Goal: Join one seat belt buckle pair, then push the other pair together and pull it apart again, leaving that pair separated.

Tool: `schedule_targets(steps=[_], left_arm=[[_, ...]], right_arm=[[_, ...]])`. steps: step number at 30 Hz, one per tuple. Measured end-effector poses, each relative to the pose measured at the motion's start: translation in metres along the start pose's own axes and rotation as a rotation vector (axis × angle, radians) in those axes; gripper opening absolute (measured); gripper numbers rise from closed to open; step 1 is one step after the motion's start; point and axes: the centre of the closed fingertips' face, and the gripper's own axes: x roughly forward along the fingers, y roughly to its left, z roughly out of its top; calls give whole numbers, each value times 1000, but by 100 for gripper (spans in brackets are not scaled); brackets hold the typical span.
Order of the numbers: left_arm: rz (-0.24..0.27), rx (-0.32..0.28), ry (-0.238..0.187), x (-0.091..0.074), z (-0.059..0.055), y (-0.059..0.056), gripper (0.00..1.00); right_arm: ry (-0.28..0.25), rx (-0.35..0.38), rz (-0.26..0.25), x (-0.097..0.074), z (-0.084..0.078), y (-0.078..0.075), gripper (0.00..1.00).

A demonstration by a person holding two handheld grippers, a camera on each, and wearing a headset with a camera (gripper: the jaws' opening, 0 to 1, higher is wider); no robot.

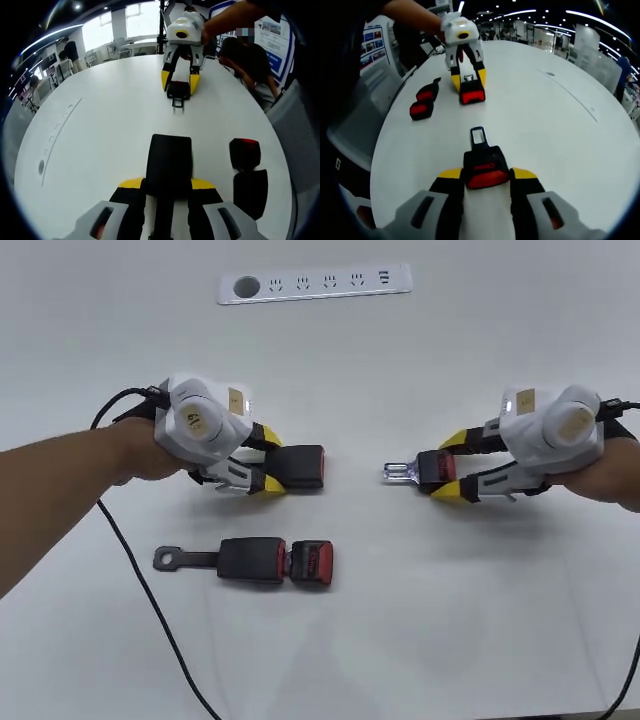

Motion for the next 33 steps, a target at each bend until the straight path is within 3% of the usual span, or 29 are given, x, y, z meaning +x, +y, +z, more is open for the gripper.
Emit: schedule_targets(steps=[17, 33], left_arm=[[-7, 15, 20, 0, 1, 0, 33], [-17, 20, 23, 1, 1, 0, 33]], right_arm=[[-34, 12, -17, 37, 39, 9, 36], [-49, -17, 1, 55, 60, 15, 36]])
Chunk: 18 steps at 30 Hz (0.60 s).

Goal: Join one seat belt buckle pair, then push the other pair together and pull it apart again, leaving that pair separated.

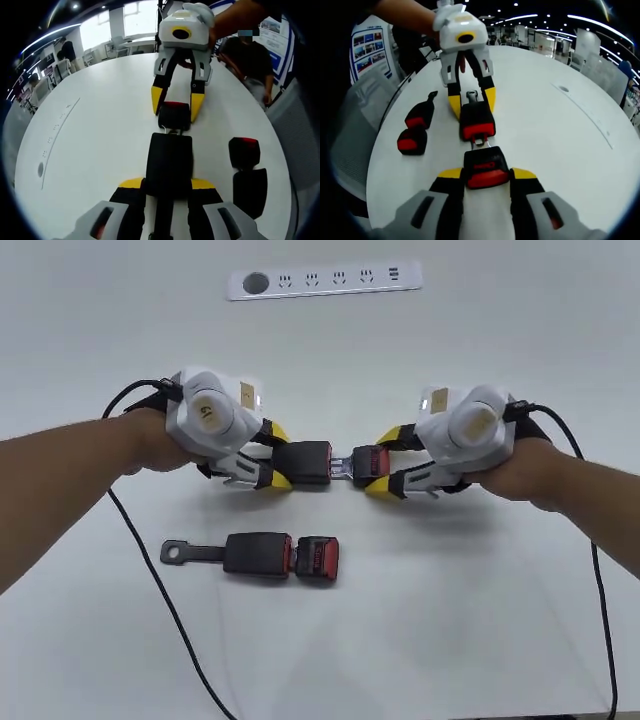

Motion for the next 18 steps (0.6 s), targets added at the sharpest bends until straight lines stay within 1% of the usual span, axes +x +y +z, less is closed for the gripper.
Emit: schedule_targets(steps=[2, 5, 11, 13, 18], left_arm=[[-1, -1, 0, 0, 0, 0, 33], [-1, -1, -4, 0, 0, 0, 33], [-21, 32, 27, 0, 1, 0, 33], [-20, 32, 30, 0, 0, -1, 33], [-20, 30, 35, 0, 0, -1, 33]], right_arm=[[9, -5, 3, 0, -1, 0, 36], [4, -6, 5, -1, -1, 0, 35], [9, -12, 14, 0, 0, 1, 35], [13, -22, 15, 1, 0, 1, 34], [20, -17, 10, 3, 2, 1, 34]])
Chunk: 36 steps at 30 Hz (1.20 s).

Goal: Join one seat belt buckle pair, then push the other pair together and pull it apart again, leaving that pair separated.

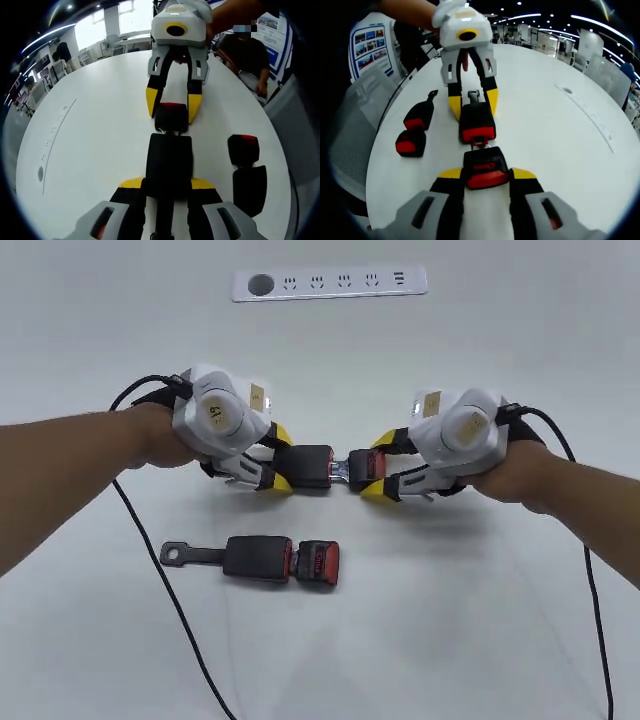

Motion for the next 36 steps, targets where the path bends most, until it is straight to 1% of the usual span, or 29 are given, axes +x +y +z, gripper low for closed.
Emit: schedule_targets(steps=[2, 3, 5, 8, 10, 12, 16, 22, 36], left_arm=[[0, -1, 4, 0, 0, 0, 32], [1, 0, 8, 0, 0, 0, 32], [1, -4, 10, 0, 0, 0, 32], [3, -12, 5, -1, -1, 0, 32], [2, -7, 12, 0, -1, 0, 32], [2, -6, 14, 0, -1, 0, 32], [2, -6, 28, 0, -1, 0, 32], [3, -9, 32, 0, -1, 0, 32], [3, -9, 27, 0, -1, 0, 32]], right_arm=[[-1, 7, 0, 3, 2, 1, 34], [-11, 0, -3, 7, 7, 1, 34], [4, 1, -13, 11, 9, 2, 34], [10, 11, -26, 12, 8, 1, 34], [22, 24, -43, 14, 7, -2, 34], [32, 32, -49, 14, 7, -4, 34], [47, 33, -48, 15, 6, -5, 34], [60, 36, -54, 15, 5, -6, 34], [65, 39, -58, 16, 5, -8, 35]])
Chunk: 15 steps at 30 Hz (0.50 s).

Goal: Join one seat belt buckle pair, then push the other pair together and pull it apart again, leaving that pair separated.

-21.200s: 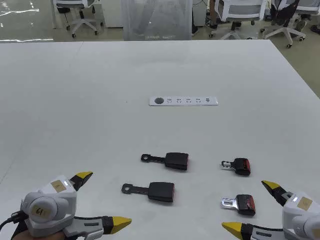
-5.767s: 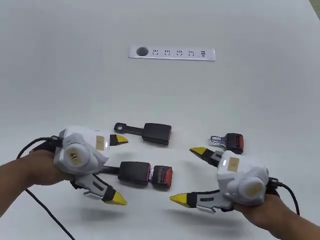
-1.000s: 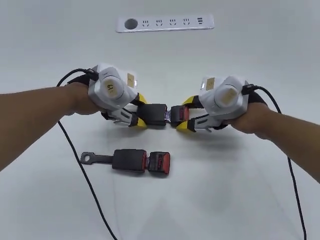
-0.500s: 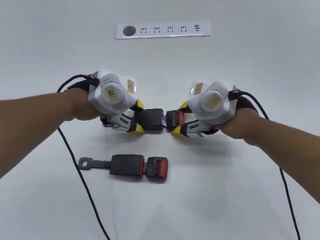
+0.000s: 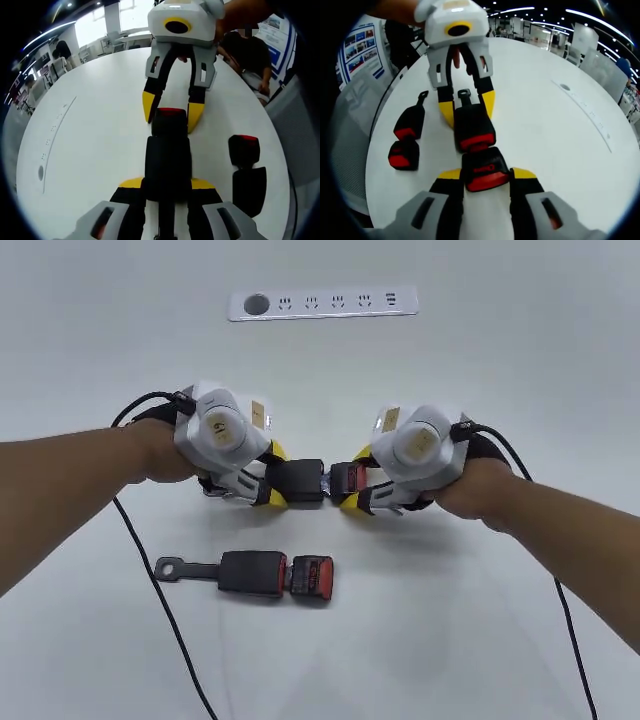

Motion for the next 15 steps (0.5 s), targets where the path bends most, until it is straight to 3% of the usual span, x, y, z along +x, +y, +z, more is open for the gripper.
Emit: schedule_targets(steps=[8, 15], left_arm=[[-1, 1, -4, 0, 0, 0, 33], [-2, 1, -35, -1, -1, 0, 33]], right_arm=[[2, 0, -1, 0, 1, 0, 35], [-16, -6, 2, 0, 1, 0, 35]])
